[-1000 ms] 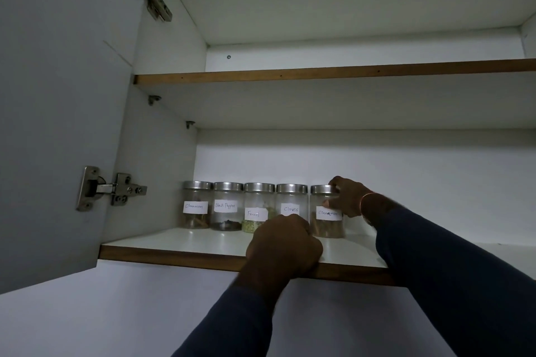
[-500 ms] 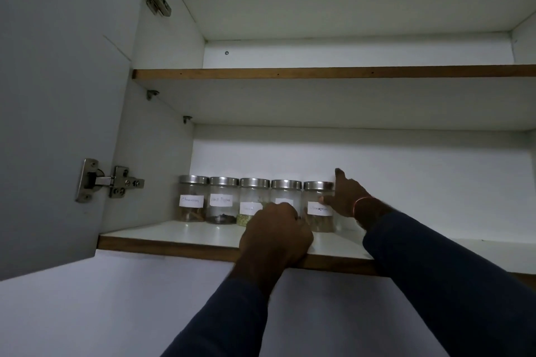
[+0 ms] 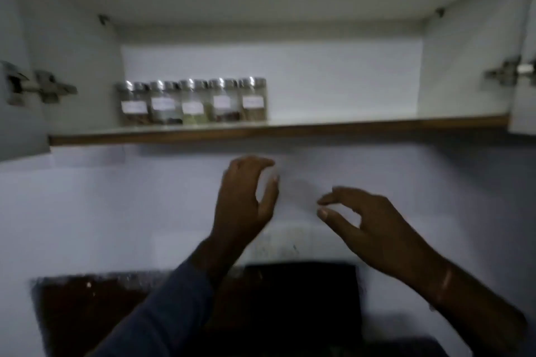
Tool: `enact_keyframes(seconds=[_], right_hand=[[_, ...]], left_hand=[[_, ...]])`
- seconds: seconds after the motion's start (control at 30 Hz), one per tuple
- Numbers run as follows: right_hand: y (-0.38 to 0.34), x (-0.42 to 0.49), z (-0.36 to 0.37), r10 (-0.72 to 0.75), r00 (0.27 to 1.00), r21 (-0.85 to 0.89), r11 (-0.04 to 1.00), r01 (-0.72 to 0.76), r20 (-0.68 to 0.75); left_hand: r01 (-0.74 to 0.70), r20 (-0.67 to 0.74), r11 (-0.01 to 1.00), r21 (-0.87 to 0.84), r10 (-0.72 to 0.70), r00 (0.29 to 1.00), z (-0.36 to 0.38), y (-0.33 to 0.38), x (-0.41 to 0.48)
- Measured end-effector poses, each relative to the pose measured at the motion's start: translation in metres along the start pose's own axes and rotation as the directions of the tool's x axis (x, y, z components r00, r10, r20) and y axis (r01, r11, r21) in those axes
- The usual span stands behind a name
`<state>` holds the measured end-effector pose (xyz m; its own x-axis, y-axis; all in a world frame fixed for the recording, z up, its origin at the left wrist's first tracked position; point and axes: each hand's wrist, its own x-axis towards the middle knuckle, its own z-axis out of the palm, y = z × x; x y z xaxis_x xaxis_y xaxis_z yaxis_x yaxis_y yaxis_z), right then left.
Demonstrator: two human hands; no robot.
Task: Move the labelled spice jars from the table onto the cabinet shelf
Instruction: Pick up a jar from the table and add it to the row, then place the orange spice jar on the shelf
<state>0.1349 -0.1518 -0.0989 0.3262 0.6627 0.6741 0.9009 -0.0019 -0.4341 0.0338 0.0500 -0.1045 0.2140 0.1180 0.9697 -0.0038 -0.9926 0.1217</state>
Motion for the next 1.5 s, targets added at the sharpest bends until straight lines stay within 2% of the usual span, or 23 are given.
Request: enact_keyframes(seconds=[0.07, 0.1, 0.13, 0.17, 0.2, 0.23, 0.27, 0.3, 0.37, 0.4, 0.47, 0.6, 0.63, 0.7, 0.83, 0.9, 1.1, 1.23, 1.33, 1.43, 1.5], right_hand=[[0.032, -0.066, 0.017, 0.241, 0.967, 0.107, 0.963, -0.249, 0.084], [0.054, -0.094, 0.035, 0.378, 0.921, 0.077, 0.919, -0.385, 0.100], [0.078, -0.130, 0.055, 0.566, 0.820, 0.001, 0.823, -0.568, 0.088], [0.095, -0.166, 0.069, 0.766, 0.638, -0.115, 0.642, -0.758, 0.073], [0.105, -0.195, 0.081, 0.899, 0.434, -0.186, 0.436, -0.881, 0.050], [0.114, -0.233, 0.092, 0.920, 0.372, -0.202, 0.391, -0.898, 0.125], [0.118, -0.262, 0.101, 0.867, 0.435, -0.110, 0.470, -0.876, 0.242], [0.112, -0.293, 0.101, 0.835, 0.429, -0.063, 0.477, -0.877, 0.345], [0.104, -0.337, 0.097, 0.839, 0.338, -0.012, 0.379, -0.925, 0.425], [0.102, -0.350, 0.101, 0.839, 0.324, 0.001, 0.360, -0.933, 0.437], [0.105, -0.373, 0.106, 0.848, 0.290, 0.003, 0.322, -0.947, 0.444], [0.128, -0.380, 0.105, 0.891, 0.147, 0.042, 0.144, -0.989, 0.429], [0.137, -0.374, 0.103, 0.904, 0.139, 0.051, 0.130, -0.990, 0.405], [0.158, -0.361, 0.100, 0.929, 0.183, 0.055, 0.175, -0.983, 0.322], [0.190, -0.326, 0.102, 0.919, 0.381, -0.001, 0.383, -0.924, 0.104], [0.208, -0.315, 0.107, 0.902, 0.428, -0.043, 0.430, -0.902, 0.054], [0.245, -0.310, 0.125, 0.900, 0.429, -0.093, 0.434, -0.896, 0.072], [0.249, -0.327, 0.130, 0.853, 0.514, -0.086, 0.521, -0.849, 0.095], [0.243, -0.335, 0.113, 0.860, 0.503, -0.061, 0.509, -0.859, 0.089], [0.223, -0.330, 0.078, 0.805, 0.574, -0.027, 0.584, -0.811, 0.149], [0.198, -0.316, 0.051, 0.746, 0.598, 0.090, 0.601, -0.794, 0.292]], left_hand=[[0.105, 0.176, 0.984, -0.145, -0.079, 0.981, 0.016, 0.035, -0.082], [0.173, 0.275, 0.968, -0.183, -0.119, 0.954, 0.022, 0.050, -0.119], [0.273, 0.396, 0.942, -0.194, -0.180, 0.901, 0.029, 0.067, -0.165], [0.358, 0.491, 0.913, -0.197, -0.224, 0.842, 0.033, 0.082, -0.201], [0.448, 0.573, 0.875, -0.182, -0.276, 0.771, 0.035, 0.096, -0.235], [0.540, 0.642, 0.827, -0.155, -0.332, 0.692, 0.038, 0.113, -0.272], [0.626, 0.694, 0.769, -0.130, -0.380, 0.611, 0.038, 0.128, -0.299], [0.704, 0.751, 0.704, -0.095, -0.414, 0.515, 0.037, 0.143, -0.327], [0.773, 0.815, 0.634, -0.016, -0.440, 0.378, 0.031, 0.164, -0.367], [0.778, 0.834, 0.627, 0.031, -0.446, 0.326, 0.027, 0.173, -0.383], [0.785, 0.854, 0.614, 0.088, -0.452, 0.258, 0.022, 0.182, -0.402], [0.829, 0.836, 0.532, 0.172, -0.523, 0.162, 0.019, 0.187, -0.417], [0.835, 0.828, 0.513, 0.198, -0.543, 0.138, 0.020, 0.188, -0.417], [0.843, 0.804, 0.488, 0.226, -0.582, 0.121, 0.028, 0.188, -0.411], [0.867, 0.792, 0.451, 0.209, -0.599, 0.121, 0.043, 0.183, -0.394], [0.868, 0.794, 0.445, 0.219, -0.599, 0.107, 0.047, 0.182, -0.387], [0.861, 0.776, 0.420, 0.286, -0.629, 0.050, 0.044, 0.181, -0.382], [0.862, 0.774, 0.377, 0.339, -0.633, -0.027, 0.039, 0.187, -0.383], [0.883, 0.767, 0.339, 0.326, -0.640, -0.038, 0.034, 0.192, -0.386], [0.931, 0.756, 0.245, 0.271, -0.653, -0.049, 0.031, 0.190, -0.380], [0.973, 0.771, 0.145, 0.183, -0.635, -0.050, 0.029, 0.189, -0.369]])
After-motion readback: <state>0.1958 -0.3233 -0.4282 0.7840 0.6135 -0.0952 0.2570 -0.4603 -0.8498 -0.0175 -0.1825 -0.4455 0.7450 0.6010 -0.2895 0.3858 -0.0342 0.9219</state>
